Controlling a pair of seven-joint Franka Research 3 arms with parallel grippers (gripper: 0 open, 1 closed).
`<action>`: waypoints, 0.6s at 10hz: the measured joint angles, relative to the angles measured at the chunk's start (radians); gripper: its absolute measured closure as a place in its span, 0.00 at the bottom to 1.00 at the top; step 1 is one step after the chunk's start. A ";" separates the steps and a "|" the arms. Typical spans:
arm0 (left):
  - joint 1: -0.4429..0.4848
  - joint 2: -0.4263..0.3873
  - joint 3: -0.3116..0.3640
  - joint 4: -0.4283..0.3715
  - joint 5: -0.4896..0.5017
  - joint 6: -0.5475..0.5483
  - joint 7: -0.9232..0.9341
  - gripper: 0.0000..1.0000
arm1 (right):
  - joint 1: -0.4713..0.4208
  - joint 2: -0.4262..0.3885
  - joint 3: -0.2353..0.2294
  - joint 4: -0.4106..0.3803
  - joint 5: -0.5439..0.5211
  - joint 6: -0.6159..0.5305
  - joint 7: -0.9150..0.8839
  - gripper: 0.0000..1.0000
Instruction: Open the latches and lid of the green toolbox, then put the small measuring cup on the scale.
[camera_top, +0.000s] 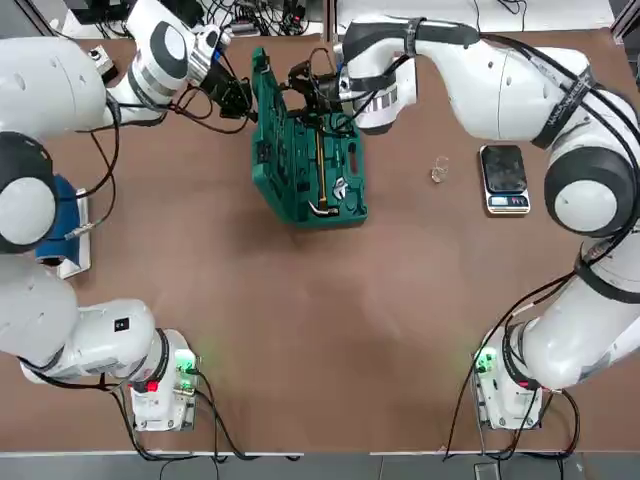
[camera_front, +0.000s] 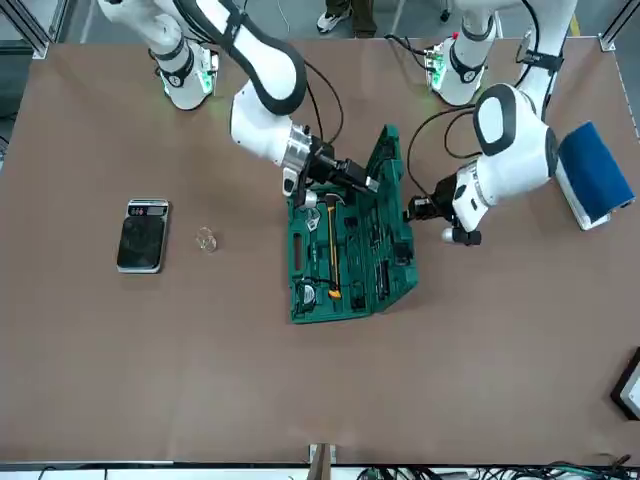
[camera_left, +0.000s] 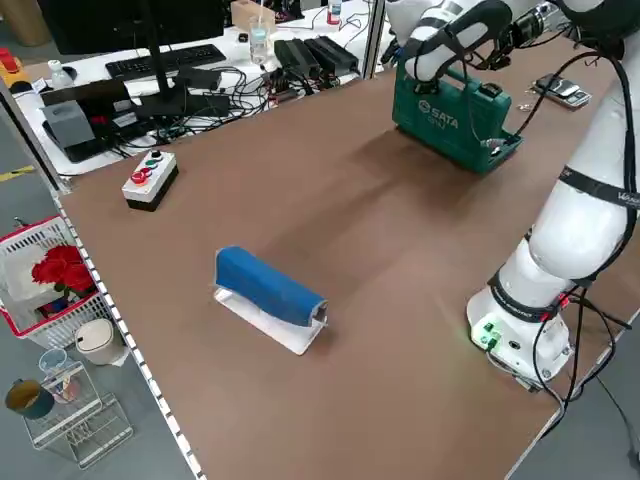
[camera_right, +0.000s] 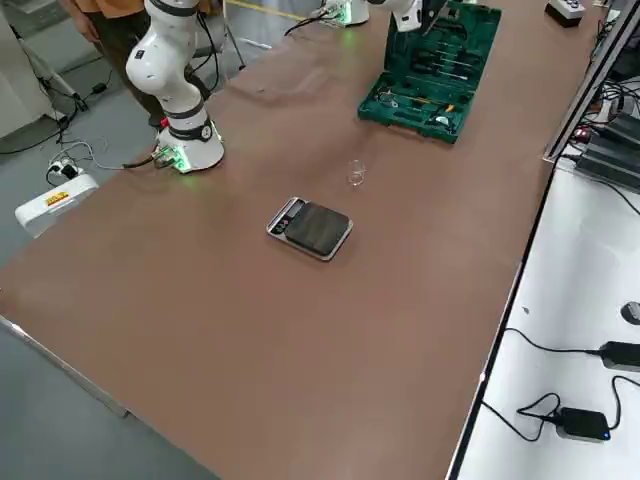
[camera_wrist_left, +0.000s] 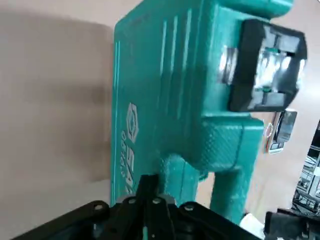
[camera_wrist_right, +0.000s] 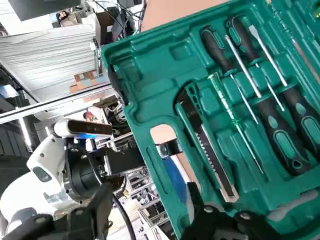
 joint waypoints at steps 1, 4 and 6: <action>0.012 -0.004 0.001 0.000 0.000 -0.014 0.002 0.99 | -0.007 0.000 -0.003 0.002 0.000 0.000 0.000 0.27; 0.030 -0.004 0.007 -0.007 0.012 -0.024 0.004 0.99 | -0.065 0.002 -0.006 0.004 -0.052 -0.050 -0.006 0.00; 0.047 0.010 0.009 -0.016 0.063 -0.019 0.003 0.99 | -0.138 0.010 -0.011 -0.001 -0.159 -0.153 -0.007 0.00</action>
